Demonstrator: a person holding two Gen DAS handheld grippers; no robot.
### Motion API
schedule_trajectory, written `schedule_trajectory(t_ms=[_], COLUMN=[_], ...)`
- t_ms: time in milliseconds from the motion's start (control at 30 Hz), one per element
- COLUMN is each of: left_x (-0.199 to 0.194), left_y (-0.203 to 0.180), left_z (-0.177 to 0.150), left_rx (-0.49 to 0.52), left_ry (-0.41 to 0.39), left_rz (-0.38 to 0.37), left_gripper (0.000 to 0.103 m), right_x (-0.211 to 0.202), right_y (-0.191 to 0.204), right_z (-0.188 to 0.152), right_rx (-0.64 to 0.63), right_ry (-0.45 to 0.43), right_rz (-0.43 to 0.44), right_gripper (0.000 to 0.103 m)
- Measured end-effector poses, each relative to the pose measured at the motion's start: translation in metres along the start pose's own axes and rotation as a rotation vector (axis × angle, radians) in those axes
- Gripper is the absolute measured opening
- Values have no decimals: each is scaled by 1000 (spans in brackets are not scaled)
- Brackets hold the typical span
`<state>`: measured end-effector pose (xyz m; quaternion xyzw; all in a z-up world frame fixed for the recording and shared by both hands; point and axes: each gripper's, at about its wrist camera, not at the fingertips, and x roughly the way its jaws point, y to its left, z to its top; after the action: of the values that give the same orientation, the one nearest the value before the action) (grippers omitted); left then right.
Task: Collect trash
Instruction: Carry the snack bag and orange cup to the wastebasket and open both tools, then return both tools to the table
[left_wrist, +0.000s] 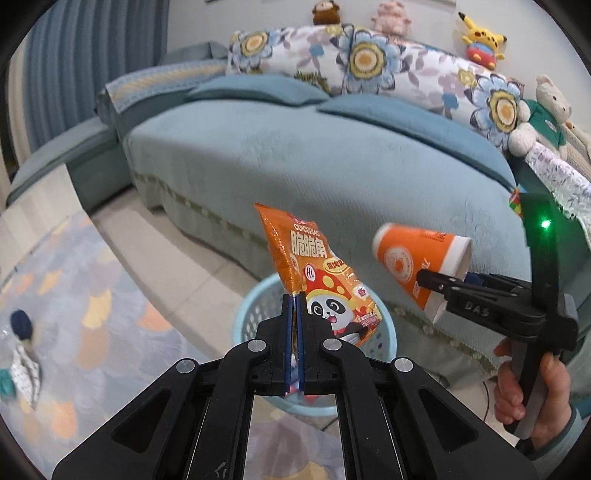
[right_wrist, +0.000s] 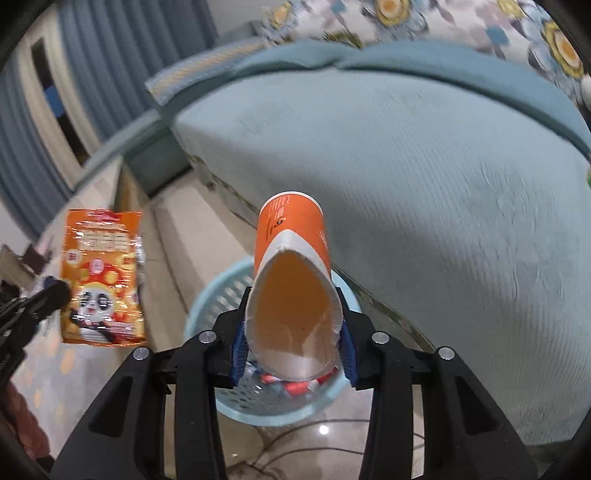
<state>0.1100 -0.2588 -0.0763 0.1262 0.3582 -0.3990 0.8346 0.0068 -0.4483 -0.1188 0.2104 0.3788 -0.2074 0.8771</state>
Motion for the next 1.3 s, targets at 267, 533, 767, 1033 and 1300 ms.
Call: schedule_trajectory(t_ms=[267, 533, 767, 1033, 1300], left_x=[22, 14, -1, -19, -83], left_y=[10, 17, 23, 39, 56], left_z=[-13, -10, -11, -13, -1], left_rx=[-14, -38, -56, -113, -151], left_ry=[68, 48, 11, -49, -197], left_rz=[24, 6, -10, -26, 11], left_gripper=[4, 23, 41, 62, 74], right_x=[50, 59, 43, 30, -11], right_y=[-2, 12, 16, 36, 81], right_z=[-17, -10, -9, -1, 4], right_rx=[-13, -17, -37, -91, -170], right_ry=[119, 130, 81, 49, -17], right_rz=[2, 14, 35, 74, 163], right_gripper=[40, 46, 47, 47, 47])
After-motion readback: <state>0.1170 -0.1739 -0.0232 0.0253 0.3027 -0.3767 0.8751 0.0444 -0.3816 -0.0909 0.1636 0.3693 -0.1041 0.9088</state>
